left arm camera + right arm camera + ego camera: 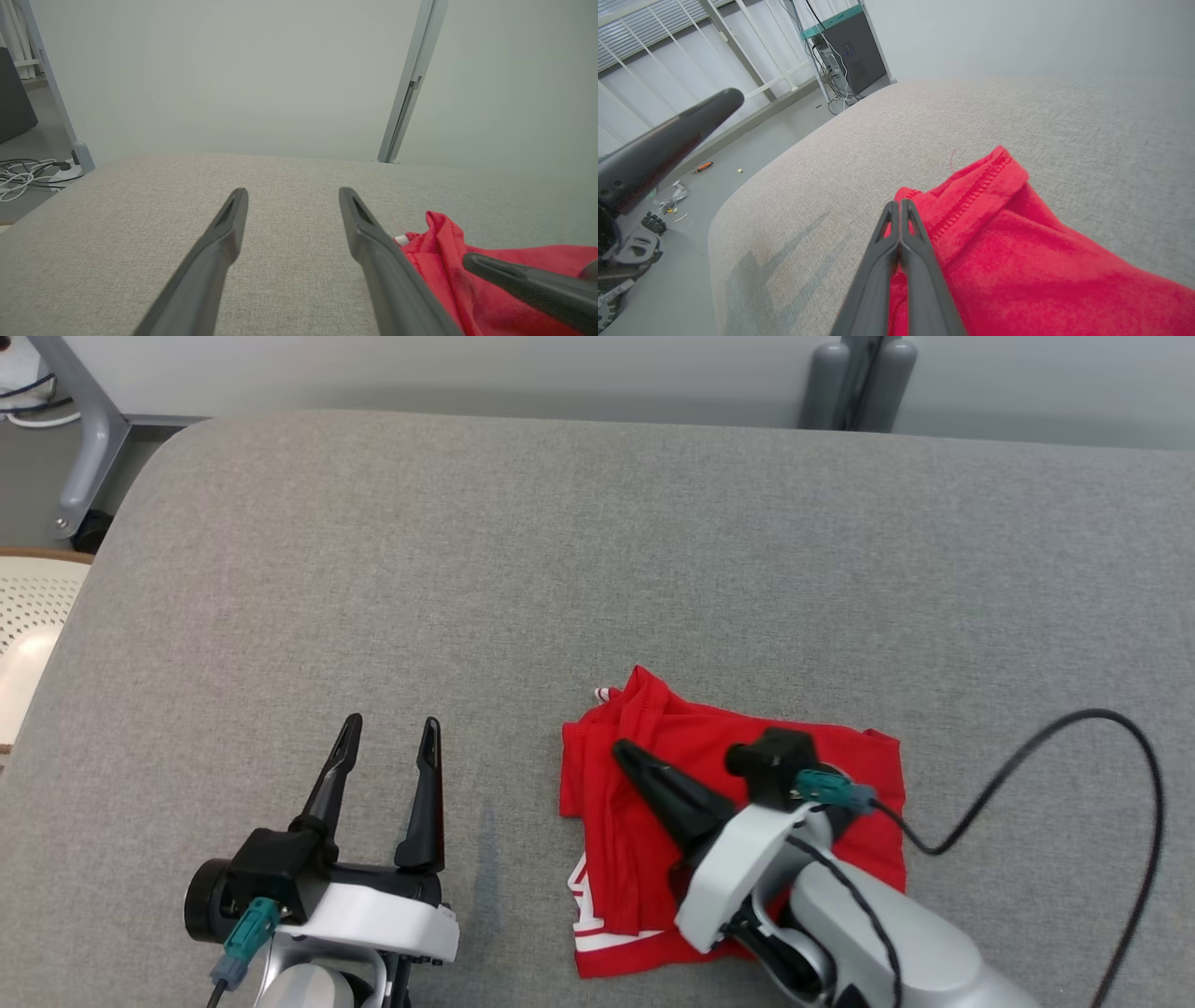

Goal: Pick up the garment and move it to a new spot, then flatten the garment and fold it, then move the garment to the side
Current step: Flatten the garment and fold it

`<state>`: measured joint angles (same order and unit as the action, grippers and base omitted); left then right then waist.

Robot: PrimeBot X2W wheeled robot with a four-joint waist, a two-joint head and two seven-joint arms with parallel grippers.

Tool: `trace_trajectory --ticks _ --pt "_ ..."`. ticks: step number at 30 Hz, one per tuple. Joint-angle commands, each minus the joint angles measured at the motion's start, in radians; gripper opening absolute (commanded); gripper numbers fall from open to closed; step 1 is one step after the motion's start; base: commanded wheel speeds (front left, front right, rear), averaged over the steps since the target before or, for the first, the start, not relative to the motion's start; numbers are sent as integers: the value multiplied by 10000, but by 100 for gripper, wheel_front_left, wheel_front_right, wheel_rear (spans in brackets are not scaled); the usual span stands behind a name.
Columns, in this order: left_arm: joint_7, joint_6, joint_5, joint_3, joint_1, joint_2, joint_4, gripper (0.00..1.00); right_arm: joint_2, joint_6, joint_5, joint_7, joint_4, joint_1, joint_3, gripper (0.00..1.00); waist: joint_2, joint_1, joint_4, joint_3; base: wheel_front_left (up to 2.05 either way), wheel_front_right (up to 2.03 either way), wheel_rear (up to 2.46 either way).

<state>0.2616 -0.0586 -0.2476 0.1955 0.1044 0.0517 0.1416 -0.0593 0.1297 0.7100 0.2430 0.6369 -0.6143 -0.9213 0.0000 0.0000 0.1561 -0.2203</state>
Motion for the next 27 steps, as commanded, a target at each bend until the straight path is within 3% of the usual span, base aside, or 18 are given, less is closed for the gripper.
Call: trace_trajectory --ticks 1,4,5,7,8,20,27 --pt "42 -22 33 -60 -103 26 -12 100 -235 19 -172 125 -185 170 256 0 0 0 -56 63 0 0 0" --pt "42 -22 66 -118 -118 27 -34 100 -598 19 -574 205 -837 641 1087 0 0 0 -169 163 0 0 0" --pt "42 -14 80 -137 -129 27 -35 100 -700 19 -710 224 -1075 826 1418 18 0 0 -203 200 0 0 0" --pt "42 5 107 -164 -175 28 -41 100 -890 19 -1020 229 -1519 1242 2151 69 0 0 -275 267 0 0 0" --pt "42 12 111 -187 -200 30 -46 100 -959 19 -1208 229 -1789 1444 2584 100 0 0 -309 303 0 0 0" --pt "43 18 207 -405 -371 194 -172 100 -1047 17 -3265 229 -4559 4095 7174 100 0 0 -666 641 0 0 0" --pt "30 -56 221 -471 -722 335 -207 100 -919 17 -3927 -92 -5577 5305 8692 100 0 0 -926 1030 0 0 0"
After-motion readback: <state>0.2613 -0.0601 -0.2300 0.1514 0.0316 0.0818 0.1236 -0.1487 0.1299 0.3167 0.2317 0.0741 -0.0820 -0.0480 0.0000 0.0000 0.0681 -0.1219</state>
